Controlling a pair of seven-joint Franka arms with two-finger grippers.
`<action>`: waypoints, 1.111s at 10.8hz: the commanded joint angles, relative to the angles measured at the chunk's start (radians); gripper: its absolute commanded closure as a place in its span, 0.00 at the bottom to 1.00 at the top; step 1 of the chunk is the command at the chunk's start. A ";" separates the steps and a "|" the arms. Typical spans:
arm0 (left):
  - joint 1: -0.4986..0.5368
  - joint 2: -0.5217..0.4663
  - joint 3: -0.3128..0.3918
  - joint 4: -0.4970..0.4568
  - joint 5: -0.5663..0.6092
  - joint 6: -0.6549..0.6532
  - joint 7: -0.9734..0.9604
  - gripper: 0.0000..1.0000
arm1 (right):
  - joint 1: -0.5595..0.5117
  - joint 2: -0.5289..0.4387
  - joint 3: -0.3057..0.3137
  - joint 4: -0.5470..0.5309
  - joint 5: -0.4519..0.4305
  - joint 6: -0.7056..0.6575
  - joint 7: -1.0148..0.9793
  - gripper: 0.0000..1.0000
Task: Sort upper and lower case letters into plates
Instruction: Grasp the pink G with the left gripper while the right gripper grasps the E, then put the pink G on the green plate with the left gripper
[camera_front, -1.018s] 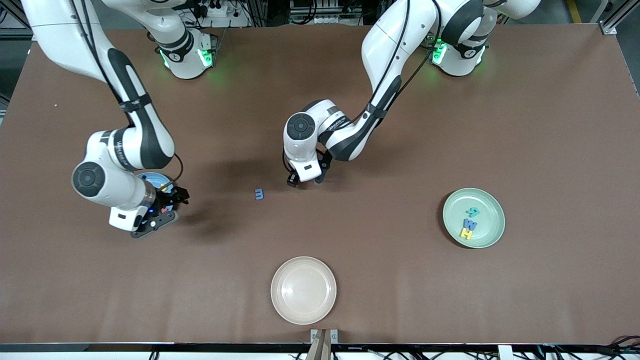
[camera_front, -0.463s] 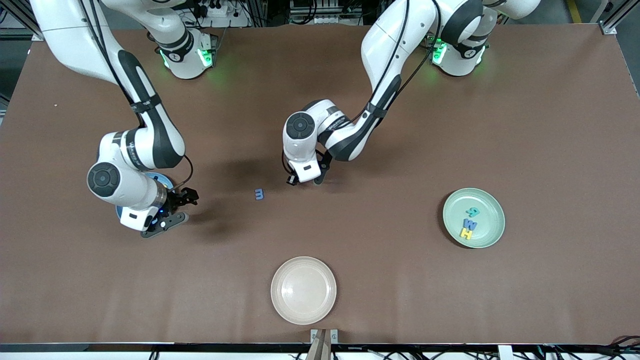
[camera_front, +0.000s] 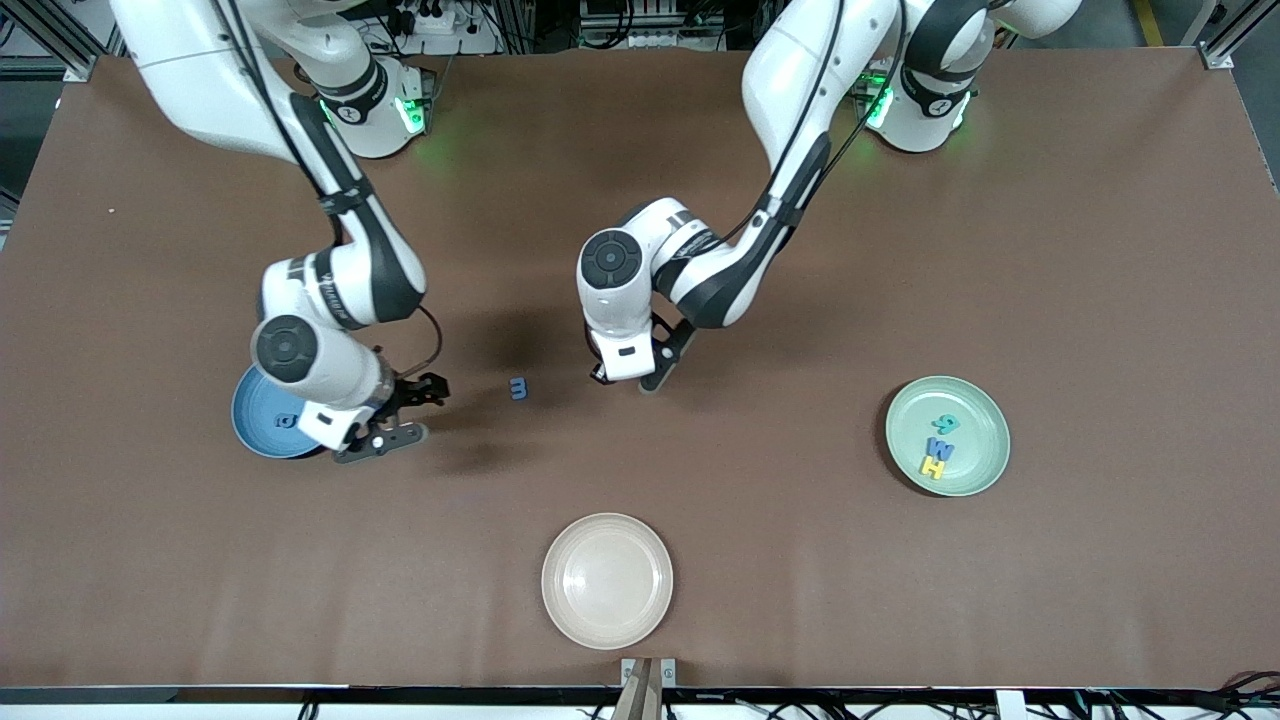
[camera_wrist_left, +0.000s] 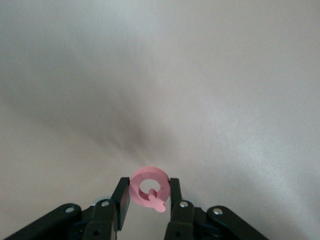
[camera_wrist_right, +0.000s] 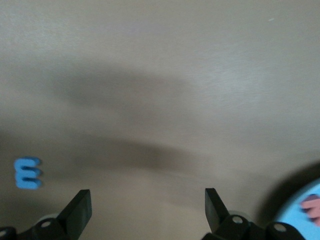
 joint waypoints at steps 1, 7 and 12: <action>0.043 -0.099 0.034 -0.043 0.031 -0.122 0.266 1.00 | 0.067 0.030 -0.005 0.013 0.004 0.025 0.127 0.00; 0.331 -0.385 0.030 -0.281 0.059 -0.215 0.879 1.00 | 0.207 0.061 -0.006 -0.022 0.004 0.146 0.273 0.00; 0.549 -0.406 0.023 -0.537 0.059 0.008 1.180 1.00 | 0.241 0.095 -0.009 -0.023 -0.001 0.200 0.273 0.00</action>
